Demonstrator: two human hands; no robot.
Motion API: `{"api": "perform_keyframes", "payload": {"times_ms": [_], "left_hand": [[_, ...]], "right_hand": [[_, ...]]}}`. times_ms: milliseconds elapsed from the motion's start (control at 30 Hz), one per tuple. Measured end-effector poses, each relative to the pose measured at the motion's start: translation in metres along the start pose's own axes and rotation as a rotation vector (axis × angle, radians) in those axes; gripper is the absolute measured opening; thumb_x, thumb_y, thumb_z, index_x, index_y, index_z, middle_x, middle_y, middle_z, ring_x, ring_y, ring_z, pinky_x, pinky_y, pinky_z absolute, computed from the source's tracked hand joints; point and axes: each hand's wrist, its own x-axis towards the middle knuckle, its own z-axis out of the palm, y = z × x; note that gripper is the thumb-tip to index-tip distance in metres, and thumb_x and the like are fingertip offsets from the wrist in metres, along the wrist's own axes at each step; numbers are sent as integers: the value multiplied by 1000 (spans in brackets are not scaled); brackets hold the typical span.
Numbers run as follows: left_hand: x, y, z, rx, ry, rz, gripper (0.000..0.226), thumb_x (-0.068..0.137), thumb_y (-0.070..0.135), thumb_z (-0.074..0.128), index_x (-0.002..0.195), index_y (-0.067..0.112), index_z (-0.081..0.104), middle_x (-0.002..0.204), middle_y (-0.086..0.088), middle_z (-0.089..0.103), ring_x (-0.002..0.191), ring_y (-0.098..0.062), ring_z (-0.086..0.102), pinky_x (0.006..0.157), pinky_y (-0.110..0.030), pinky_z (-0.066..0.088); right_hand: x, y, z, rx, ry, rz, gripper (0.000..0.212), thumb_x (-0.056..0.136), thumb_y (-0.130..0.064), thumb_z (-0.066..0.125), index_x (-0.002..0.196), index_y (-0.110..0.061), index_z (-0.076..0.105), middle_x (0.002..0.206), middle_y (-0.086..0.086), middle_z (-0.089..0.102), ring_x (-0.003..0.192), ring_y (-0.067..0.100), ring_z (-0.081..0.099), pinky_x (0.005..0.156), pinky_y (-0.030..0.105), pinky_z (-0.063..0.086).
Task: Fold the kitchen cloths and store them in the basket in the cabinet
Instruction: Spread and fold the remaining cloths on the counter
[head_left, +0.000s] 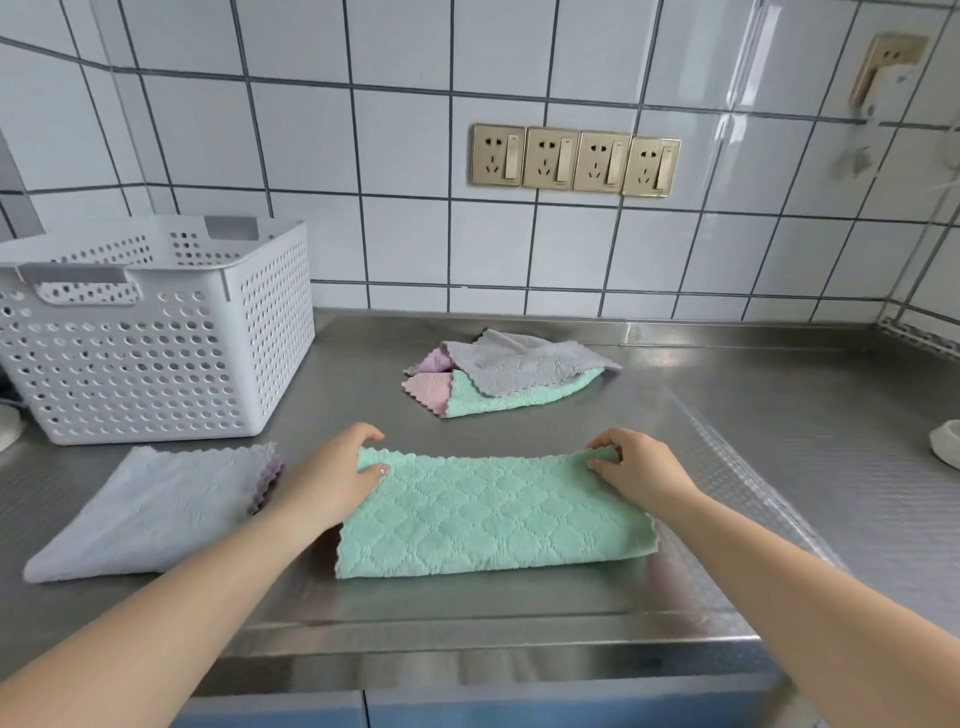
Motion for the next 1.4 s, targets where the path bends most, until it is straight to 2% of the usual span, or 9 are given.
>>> {"api": "perform_keyframes", "payload": {"times_ms": [167,267,367,500,700,867,1067,1233,1400], "left_hand": [[1,2,2,79,-13,19,36,90,32,58,124,26,48,130,6,55,97,-18,60,83,-33,47],[-5,8,-3,175,-5,45,39,89,36,58,125,26,49,128,4,54,103,-18,59,88,-36,47],[-15,25,-4,293,101,147,43,91,36,54,132,24,49,136,4,48,121,-21,49,98,-33,39],[-32,68,18,223,-34,268,44,98,23,40,141,16,40,152,0,33,142,-17,25,114,-33,18],[-49,81,50,286,-241,188,50,101,27,26,149,13,19,159,-1,12,146,-17,7,119,-37,7],[-54,63,47,343,-263,177,59,99,47,23,151,22,11,160,3,0,146,-15,-1,118,-35,0],[-53,46,42,355,-236,142,71,91,64,20,151,27,8,159,4,-2,146,-15,-3,117,-35,-2],[-63,56,35,233,-173,227,60,95,53,35,147,27,26,157,5,17,145,-14,11,118,-32,7],[-99,82,23,62,-128,574,32,91,36,51,121,29,62,120,14,60,113,-10,51,97,-22,36]], "right_hand": [[2,-1,3,-11,-19,32,21,86,-29,61,108,-27,61,101,-3,63,83,13,53,63,25,40],[-2,-7,-2,-128,-10,13,38,88,-33,59,124,-23,53,120,3,57,104,21,55,80,30,45],[-10,-27,-2,-278,68,-140,42,92,-35,53,132,-22,49,136,3,47,123,25,45,99,36,38],[-31,-74,30,-321,-83,-311,42,96,-36,42,136,-23,46,147,-1,38,136,20,32,112,43,22],[-60,-81,71,-352,-185,-350,45,99,-34,27,144,-26,31,156,-1,22,145,17,13,115,48,10],[-63,-54,58,-409,-174,-316,57,96,-56,22,147,-33,21,158,-2,15,145,16,9,116,46,8],[-63,-28,39,-424,-198,-258,60,95,-59,20,149,-33,16,159,-1,10,146,17,5,118,40,7],[-61,-33,32,-406,-197,-233,55,96,-53,30,144,-28,30,155,0,22,142,20,21,116,39,17],[-50,-62,28,-214,-127,-469,35,97,-28,42,129,-24,55,141,-4,45,124,19,48,104,32,33]]}}
